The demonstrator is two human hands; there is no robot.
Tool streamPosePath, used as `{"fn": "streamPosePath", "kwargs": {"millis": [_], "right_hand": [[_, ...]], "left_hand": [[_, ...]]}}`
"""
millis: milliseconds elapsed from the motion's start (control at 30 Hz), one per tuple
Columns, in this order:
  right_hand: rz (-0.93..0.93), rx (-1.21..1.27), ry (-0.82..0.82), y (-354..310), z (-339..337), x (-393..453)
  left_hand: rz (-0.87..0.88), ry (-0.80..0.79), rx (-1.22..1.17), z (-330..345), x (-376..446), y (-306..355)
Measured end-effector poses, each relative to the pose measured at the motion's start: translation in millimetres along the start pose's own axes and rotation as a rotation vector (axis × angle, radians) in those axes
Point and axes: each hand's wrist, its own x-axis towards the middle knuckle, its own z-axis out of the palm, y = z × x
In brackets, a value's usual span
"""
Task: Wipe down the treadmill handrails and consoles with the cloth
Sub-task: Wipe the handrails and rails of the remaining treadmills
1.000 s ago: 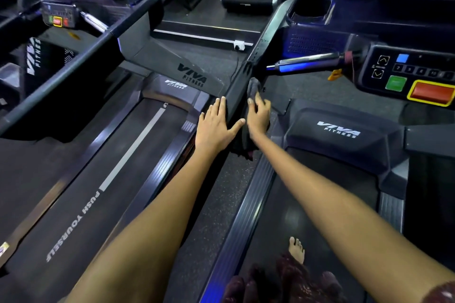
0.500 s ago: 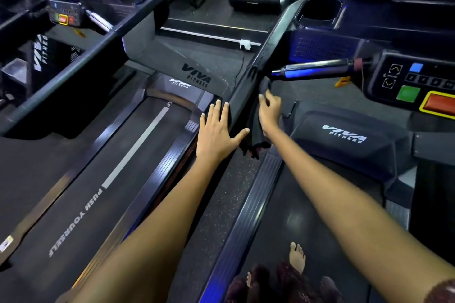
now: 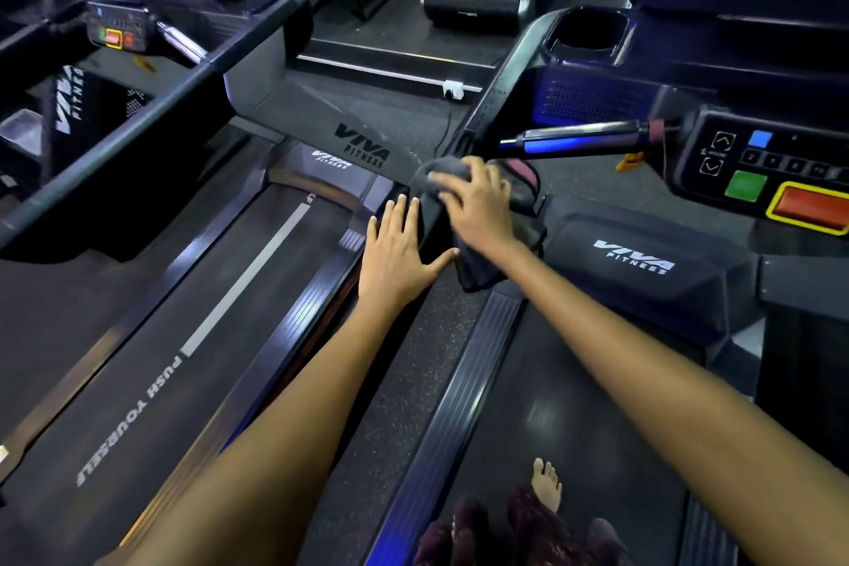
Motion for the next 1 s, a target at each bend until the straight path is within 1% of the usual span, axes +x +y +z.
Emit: {"fn": "streamPosePath", "kwargs": {"millis": [67, 133, 167, 300, 400, 500, 567, 733, 800, 867, 1000], "right_hand": [[-0.12, -0.066, -0.028, -1, -2, -18], [-0.167, -0.125, -0.06, 7, -8, -12], [-0.143, -0.153, -0.083, 11, -11, -2], [0.064, -0.187, -0.135, 18, -24, 46], [0.095, -0.257, -0.162, 7, -23, 52], [0.0, -0.305, -0.165, -9, -17, 27], [-0.06, -0.293, -0.174, -14, -16, 10], [-0.132, -0.243, -0.196, 0, -23, 1], [-0.092, -0.253, -0.179, 8, -25, 14], [-0.003, -0.242, -0.157, 14, -28, 37], [0.103, -0.274, -0.188, 15, -29, 76]], "left_hand": [[0.002, -0.006, 0.025, -1, 0, 0], [0.003, -0.014, 0.042, -1, -1, 1], [0.005, -0.02, 0.051, -1, -1, 1], [0.014, -0.049, 0.053, -2, -3, 1], [0.004, -0.047, 0.034, -3, -3, 2], [-0.02, -0.045, 0.065, -4, -3, 3], [-0.032, -0.043, 0.099, -5, -3, 4], [-0.066, -0.048, 0.087, -6, -5, 5], [-0.066, -0.048, 0.088, -6, -5, 5], [-0.068, -0.049, 0.086, -6, -5, 5], [-0.077, -0.044, 0.071, -4, -3, 4]]}}
